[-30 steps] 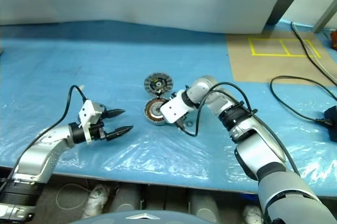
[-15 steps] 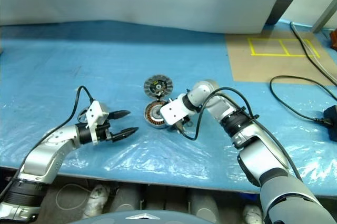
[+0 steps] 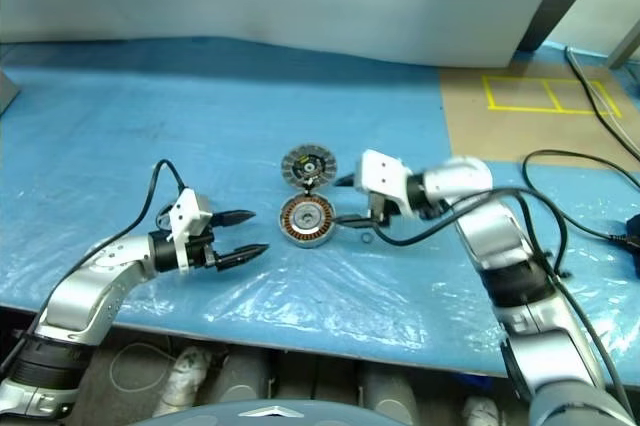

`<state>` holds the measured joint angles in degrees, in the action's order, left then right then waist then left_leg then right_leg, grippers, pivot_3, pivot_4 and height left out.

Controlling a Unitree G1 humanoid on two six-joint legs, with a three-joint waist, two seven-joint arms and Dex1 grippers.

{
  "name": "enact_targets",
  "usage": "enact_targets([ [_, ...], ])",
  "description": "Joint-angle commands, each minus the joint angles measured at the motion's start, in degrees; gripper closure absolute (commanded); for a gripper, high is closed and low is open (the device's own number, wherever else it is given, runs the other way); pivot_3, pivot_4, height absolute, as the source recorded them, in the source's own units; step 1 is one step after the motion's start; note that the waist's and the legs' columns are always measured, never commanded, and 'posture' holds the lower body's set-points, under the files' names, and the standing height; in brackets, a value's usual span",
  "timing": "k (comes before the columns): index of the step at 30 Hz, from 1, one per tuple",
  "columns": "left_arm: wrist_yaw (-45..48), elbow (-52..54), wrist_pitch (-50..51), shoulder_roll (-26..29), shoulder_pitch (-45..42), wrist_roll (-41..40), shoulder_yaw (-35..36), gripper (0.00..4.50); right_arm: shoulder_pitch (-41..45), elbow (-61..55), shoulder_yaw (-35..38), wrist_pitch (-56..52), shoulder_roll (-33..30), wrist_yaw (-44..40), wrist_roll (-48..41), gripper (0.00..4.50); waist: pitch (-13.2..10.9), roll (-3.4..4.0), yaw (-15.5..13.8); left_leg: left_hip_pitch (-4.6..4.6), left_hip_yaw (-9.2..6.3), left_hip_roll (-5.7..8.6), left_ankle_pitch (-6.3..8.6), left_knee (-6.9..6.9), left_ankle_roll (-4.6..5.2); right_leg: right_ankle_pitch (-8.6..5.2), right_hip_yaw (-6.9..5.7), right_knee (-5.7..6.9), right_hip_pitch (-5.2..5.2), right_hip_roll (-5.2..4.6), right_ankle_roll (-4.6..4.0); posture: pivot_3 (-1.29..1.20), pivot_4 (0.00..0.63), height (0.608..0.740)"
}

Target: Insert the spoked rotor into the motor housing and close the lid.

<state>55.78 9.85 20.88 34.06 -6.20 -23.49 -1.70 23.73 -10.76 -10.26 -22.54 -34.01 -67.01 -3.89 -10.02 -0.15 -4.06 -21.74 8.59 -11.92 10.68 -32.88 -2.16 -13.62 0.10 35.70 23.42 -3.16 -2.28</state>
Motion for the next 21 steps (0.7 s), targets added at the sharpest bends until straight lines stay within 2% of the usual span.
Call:
enact_targets([
  [1,0.78,2.75,1.26,1.13,-1.16,-0.91,-0.04,0.48,-5.63,-7.13,2.82,-4.4,0.89,6.92,-1.37,1.28,-0.01,0.02,0.11,0.02,0.01,0.01,-0.03,0.01,-0.04,0.0,0.02,0.01,0.01,0.0,0.0,0.0,0.15,0.74],
  [5,1.25,3.52,3.41,1.68,-3.62,-1.12,-0.91,0.48,-11.12,-8.95,3.08,-5.63,2.27,13.11,-0.81,1.28,-0.01,0.03,0.27,0.23,0.04,0.06,-0.11,0.08,-0.2,-0.01,0.18,0.03,-0.06,0.01,0.02,0.0,0.15,0.74],
  [9,0.26,5.26,6.92,1.35,-6.47,-1.47,-1.74,0.48,-13.25,-5.28,2.84,-4.63,3.18,16.94,-0.47,1.28,-0.01,0.03,0.11,0.33,0.05,0.08,-0.11,0.1,-0.2,-0.01,0.18,0.01,-0.18,-0.03,0.03,0.0,0.15,0.74],
  [17,-0.66,7.43,10.39,1.27,-8.13,-1.83,-2.1,0.48,-16.33,1.77,1.28,-0.44,1.89,19.22,0.89,1.28,0.0,0.04,0.18,0.28,0.07,0.1,-0.13,0.25,-0.23,-0.03,0.16,-0.18,-0.17,-0.01,0.04,0.0,0.15,0.74],
  [21,-0.34,7.27,9.97,1.59,-7.43,-1.74,-1.63,0.48,-17.39,1.54,-0.23,1.09,1.24,18.79,1.21,1.28,0.0,0.04,0.13,0.29,0.07,0.12,-0.13,0.23,-0.23,-0.03,0.16,-0.18,-0.2,-0.03,0.05,0.0,0.15,0.74],
])
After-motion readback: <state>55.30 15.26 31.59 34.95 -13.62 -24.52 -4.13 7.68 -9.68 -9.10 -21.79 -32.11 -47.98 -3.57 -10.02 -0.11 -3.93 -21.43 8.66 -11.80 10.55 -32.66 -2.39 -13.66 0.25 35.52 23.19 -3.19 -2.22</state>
